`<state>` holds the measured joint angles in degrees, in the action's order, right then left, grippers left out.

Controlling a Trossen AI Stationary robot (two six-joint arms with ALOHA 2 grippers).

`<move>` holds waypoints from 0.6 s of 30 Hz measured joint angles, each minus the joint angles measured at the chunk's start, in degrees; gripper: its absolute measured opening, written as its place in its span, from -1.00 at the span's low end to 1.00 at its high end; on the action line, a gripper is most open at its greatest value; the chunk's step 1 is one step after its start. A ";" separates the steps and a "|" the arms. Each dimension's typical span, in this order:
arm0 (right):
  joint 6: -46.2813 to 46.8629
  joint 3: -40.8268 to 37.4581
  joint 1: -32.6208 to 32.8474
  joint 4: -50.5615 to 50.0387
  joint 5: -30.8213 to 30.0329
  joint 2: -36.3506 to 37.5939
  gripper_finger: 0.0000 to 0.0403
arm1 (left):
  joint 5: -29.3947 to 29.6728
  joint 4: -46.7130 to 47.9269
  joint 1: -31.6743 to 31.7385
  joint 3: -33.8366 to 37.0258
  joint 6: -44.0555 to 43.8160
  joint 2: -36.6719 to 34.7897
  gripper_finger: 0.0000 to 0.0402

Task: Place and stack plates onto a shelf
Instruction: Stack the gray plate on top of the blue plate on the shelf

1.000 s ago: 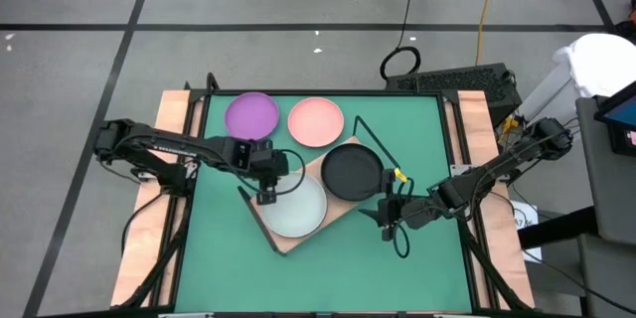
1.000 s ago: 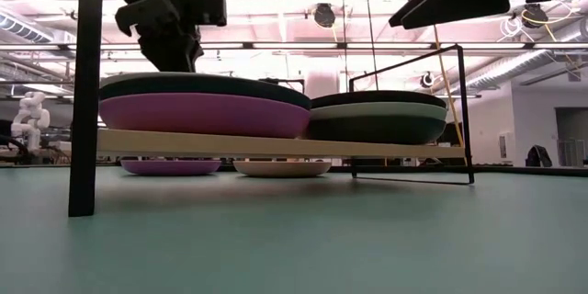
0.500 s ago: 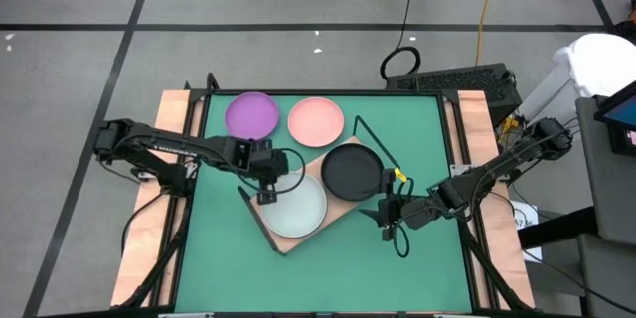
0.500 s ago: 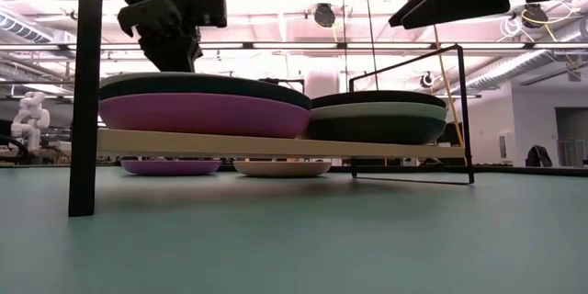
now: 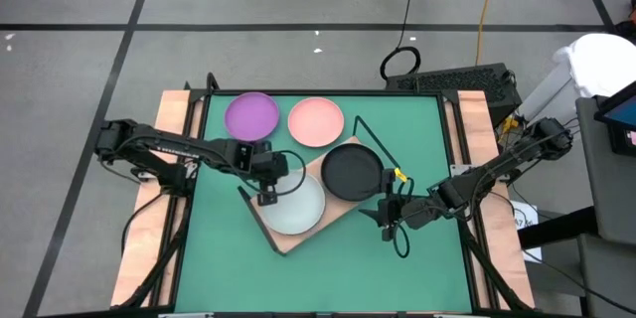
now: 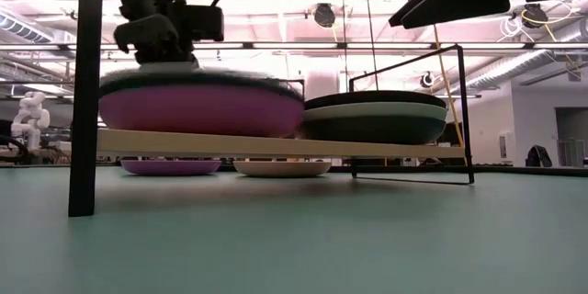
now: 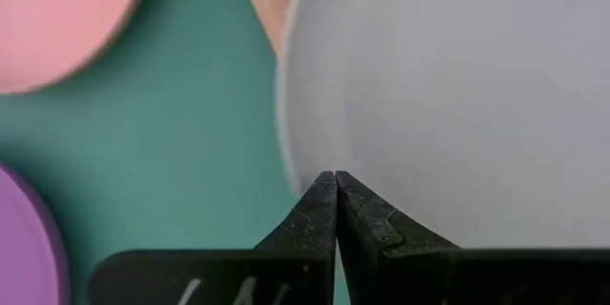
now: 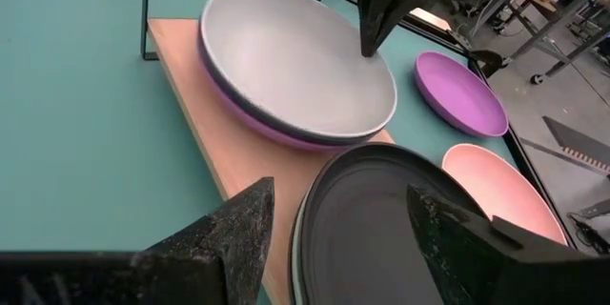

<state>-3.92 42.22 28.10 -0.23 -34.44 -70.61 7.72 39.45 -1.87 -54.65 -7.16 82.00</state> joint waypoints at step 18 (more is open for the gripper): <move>0.00 0.00 0.00 0.00 0.00 0.00 0.09 | 5.81 5.43 1.50 -2.06 -1.66 -0.36 -0.97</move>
<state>-3.92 42.22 28.10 -0.23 -34.44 -70.61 13.53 44.87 -0.37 -56.71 -8.82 81.65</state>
